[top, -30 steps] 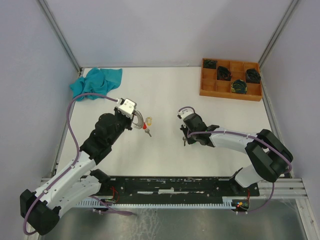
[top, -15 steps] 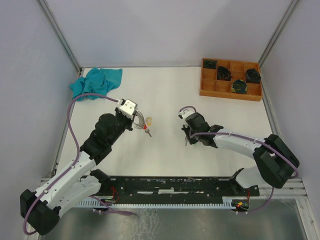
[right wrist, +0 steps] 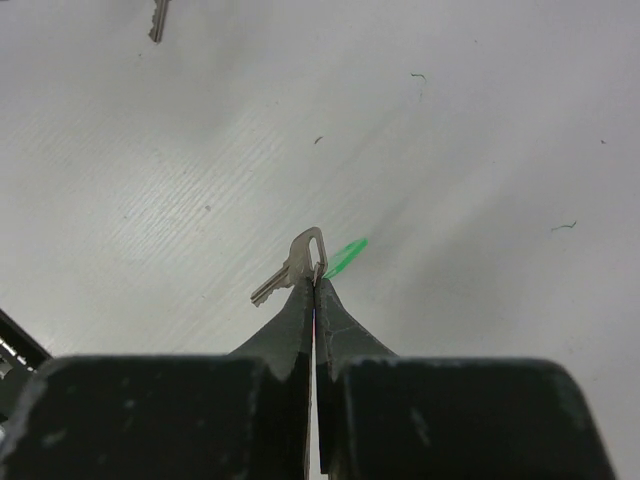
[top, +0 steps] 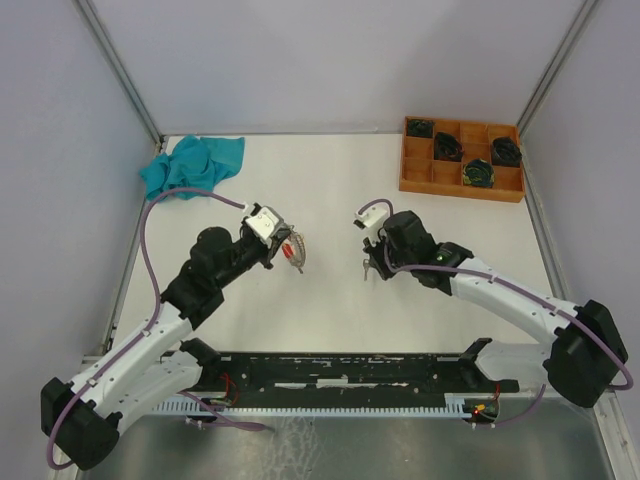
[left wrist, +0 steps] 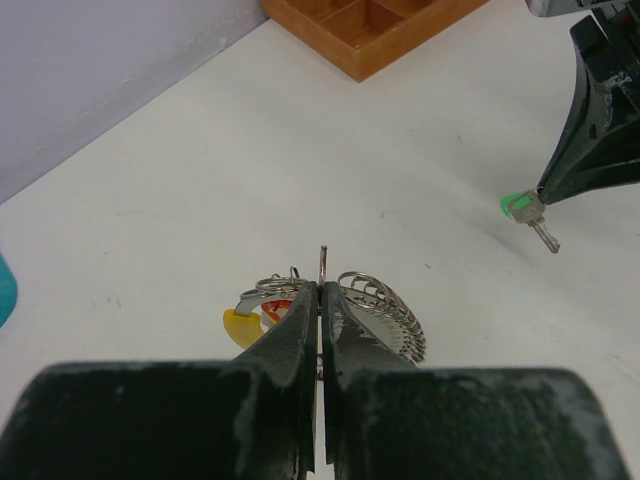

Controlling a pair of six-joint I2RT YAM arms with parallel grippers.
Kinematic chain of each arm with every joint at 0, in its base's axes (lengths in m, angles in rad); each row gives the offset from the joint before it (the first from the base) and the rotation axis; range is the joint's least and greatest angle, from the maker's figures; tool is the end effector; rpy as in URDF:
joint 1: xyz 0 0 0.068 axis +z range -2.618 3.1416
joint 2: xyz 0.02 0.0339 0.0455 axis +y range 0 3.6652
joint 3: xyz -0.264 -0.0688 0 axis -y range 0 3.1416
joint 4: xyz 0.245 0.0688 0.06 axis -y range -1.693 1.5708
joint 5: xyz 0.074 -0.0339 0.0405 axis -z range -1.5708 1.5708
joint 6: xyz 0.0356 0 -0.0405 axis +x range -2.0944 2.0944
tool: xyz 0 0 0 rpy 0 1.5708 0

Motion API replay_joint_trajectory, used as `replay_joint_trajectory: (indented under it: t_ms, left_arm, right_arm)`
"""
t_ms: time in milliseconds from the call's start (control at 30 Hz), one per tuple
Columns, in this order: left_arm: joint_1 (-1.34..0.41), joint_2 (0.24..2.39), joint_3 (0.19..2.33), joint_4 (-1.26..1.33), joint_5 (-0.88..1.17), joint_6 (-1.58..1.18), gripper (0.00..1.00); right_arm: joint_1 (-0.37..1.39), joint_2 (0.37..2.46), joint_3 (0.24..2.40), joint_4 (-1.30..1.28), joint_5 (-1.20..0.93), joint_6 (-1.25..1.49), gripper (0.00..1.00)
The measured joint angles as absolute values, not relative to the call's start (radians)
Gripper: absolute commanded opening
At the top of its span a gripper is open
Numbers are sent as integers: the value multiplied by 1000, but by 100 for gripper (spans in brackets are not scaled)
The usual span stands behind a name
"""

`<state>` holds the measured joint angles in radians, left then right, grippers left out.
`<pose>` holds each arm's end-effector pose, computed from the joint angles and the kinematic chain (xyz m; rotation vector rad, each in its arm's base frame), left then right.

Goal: Put the keys on the keyring

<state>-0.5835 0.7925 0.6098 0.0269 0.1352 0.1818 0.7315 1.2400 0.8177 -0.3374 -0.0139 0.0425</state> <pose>0.1596 -0.1111 0.2990 0.7431 1.5764 -0.4123 0.1945 0.1752 0.2420 -0.8055 2.2241 0.3985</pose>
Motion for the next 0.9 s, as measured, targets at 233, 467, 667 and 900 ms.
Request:
replay_joint_trajectory:
  t_ms: [233,467,667,900]
  left_arm:
    - [-583,844,615,31,255,182,3]
    - [-583,854,624,28,256,182,3]
    - [-583,826,624,29,211,185,3]
    - [-583,810,624,28,183,191,3]
  right_arm:
    - [731,1169,891,-450,-70,-10,1]
    - [731,1260,898,-515,-47,9,0]
    - [731,1361,899,-576,-12,62,0]
    - [731,1543,931,-594,12,75,1]
